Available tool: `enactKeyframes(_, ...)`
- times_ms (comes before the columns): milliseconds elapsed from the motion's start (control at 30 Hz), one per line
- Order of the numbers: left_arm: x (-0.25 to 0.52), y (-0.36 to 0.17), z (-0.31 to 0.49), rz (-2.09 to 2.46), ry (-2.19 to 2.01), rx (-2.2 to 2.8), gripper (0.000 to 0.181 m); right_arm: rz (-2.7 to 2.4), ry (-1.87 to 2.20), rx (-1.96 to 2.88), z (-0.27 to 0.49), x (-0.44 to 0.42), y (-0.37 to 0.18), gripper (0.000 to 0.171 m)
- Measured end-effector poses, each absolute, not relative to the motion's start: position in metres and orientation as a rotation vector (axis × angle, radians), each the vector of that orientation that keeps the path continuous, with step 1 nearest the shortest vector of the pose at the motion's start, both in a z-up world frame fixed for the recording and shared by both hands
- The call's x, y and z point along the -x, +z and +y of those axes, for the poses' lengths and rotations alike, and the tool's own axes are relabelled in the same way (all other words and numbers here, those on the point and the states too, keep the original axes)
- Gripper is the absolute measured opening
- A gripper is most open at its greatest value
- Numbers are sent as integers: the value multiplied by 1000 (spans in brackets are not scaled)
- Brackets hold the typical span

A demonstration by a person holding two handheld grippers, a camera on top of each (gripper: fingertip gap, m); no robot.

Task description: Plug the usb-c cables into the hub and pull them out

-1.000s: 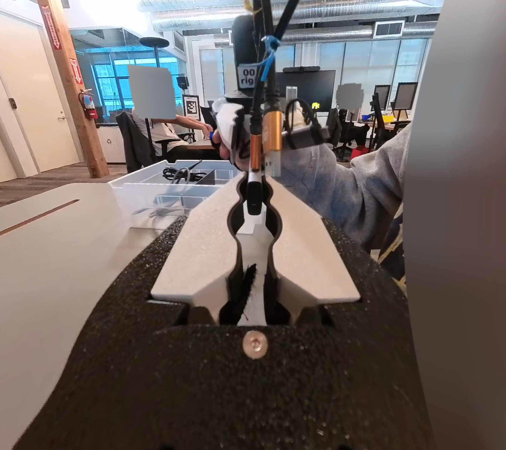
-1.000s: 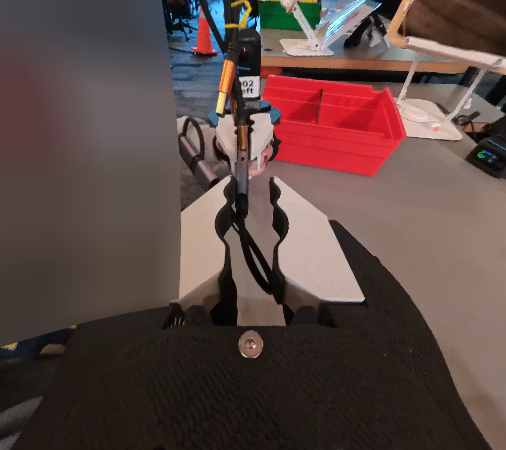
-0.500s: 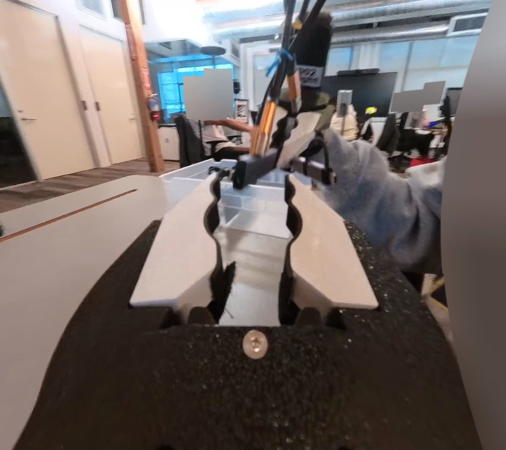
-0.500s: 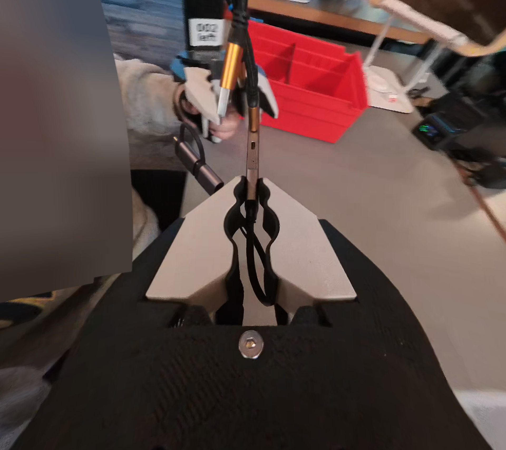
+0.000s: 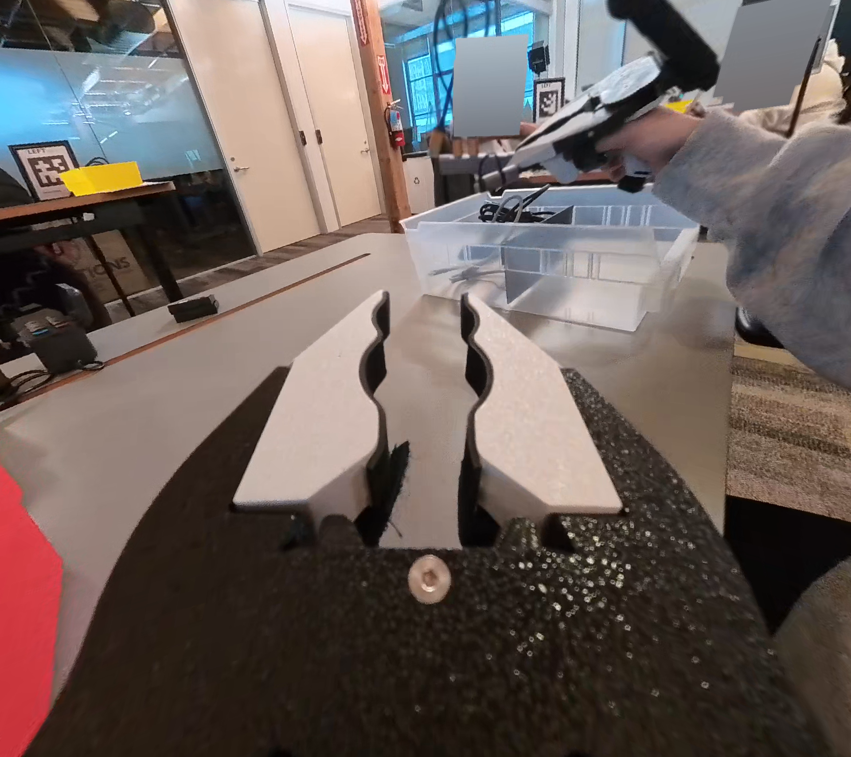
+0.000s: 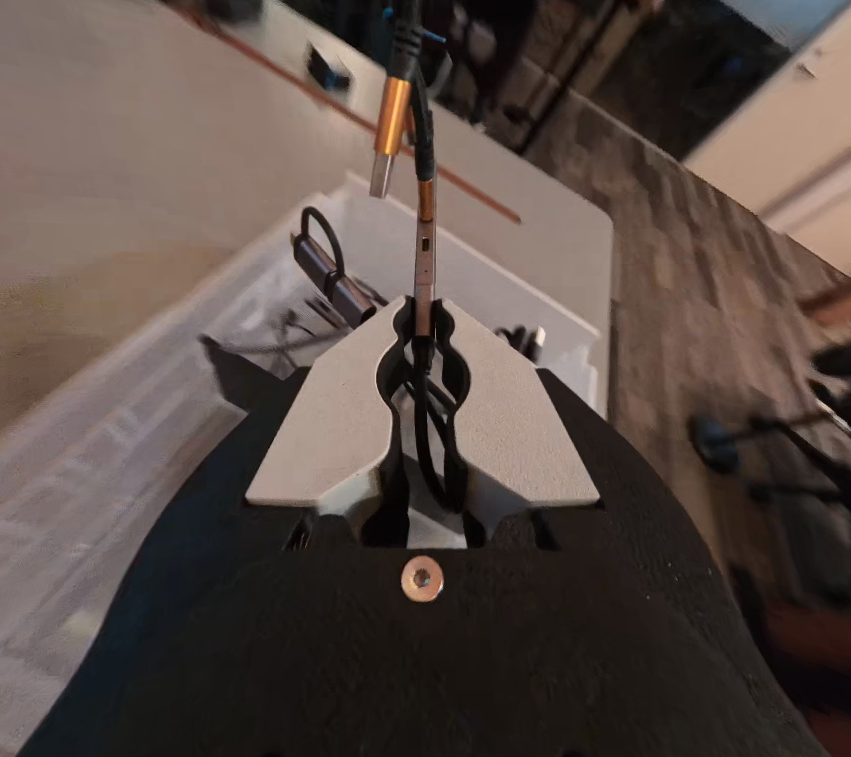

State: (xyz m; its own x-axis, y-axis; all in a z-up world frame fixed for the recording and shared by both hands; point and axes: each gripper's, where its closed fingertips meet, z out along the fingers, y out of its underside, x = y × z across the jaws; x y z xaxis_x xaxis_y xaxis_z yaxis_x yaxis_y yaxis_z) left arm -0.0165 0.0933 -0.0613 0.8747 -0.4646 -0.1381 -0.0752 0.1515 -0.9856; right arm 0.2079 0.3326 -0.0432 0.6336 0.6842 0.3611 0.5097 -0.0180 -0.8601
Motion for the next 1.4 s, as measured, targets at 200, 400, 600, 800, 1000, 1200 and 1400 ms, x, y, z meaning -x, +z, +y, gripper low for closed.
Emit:
enactKeyframes(200,17,-74,98,485,-268,1450,26,-985,-72,1802,361,-232,-86,6)
enactKeyframes(400,19,-79,101,486,-252,1472,24,-1147,-387,1863,365,-251,-114,7)
enactKeyframes(600,19,-80,101,496,-231,1476,24,-1089,-255,1848,361,-241,-102,34)
enactKeyframes(800,18,-84,103,504,-221,1495,25,-961,-81,1711,345,-228,-45,42)
enactKeyframes(1000,17,-92,105,517,-192,1526,25,-723,116,1427,314,-228,48,34)
enactKeyframes(1200,25,-65,102,450,-153,1546,33,-618,158,1374,300,-249,79,38)
enactKeyframes(1400,19,-2,72,476,-115,1696,91,-653,201,1596,316,-267,39,77)
